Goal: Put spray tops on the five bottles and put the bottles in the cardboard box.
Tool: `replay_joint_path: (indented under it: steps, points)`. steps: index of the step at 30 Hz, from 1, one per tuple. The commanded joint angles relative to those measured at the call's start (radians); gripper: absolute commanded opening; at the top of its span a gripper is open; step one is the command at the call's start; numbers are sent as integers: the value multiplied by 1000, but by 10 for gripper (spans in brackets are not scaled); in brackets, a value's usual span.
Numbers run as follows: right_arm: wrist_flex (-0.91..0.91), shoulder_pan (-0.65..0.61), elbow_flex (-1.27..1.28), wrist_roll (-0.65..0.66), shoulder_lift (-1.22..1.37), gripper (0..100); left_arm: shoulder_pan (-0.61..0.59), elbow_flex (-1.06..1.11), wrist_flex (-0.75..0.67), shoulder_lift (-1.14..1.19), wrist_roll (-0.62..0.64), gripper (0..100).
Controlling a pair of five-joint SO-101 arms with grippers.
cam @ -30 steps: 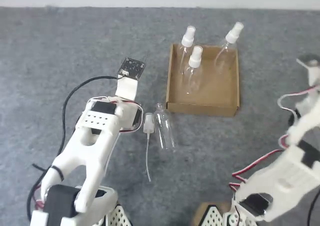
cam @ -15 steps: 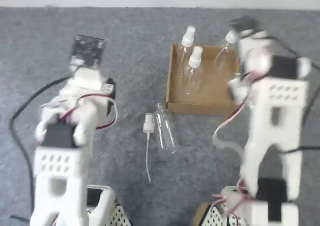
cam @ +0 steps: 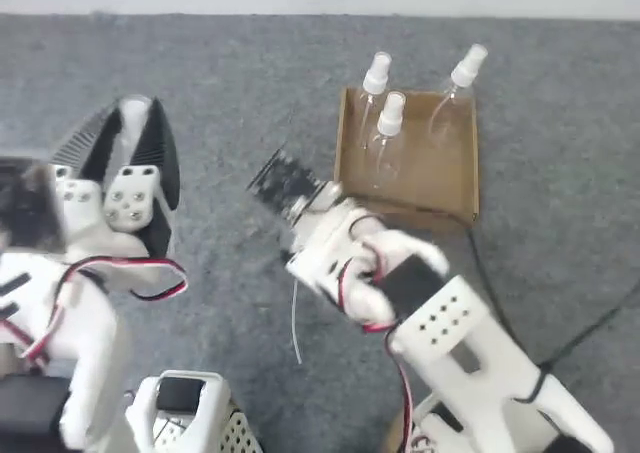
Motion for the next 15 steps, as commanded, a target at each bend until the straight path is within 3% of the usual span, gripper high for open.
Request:
replay_joint_path:
  steps: [1,7,15]
  points:
    - [-156,-71,68,-18,-53,6,3,-35,-28,0,80,13]
    - [-217,-157,144,-18,-59,6,3,71,-176,0,190,13]
    - [-229,-157,170,-26,-61,6,3,226,-330,0,224,13]
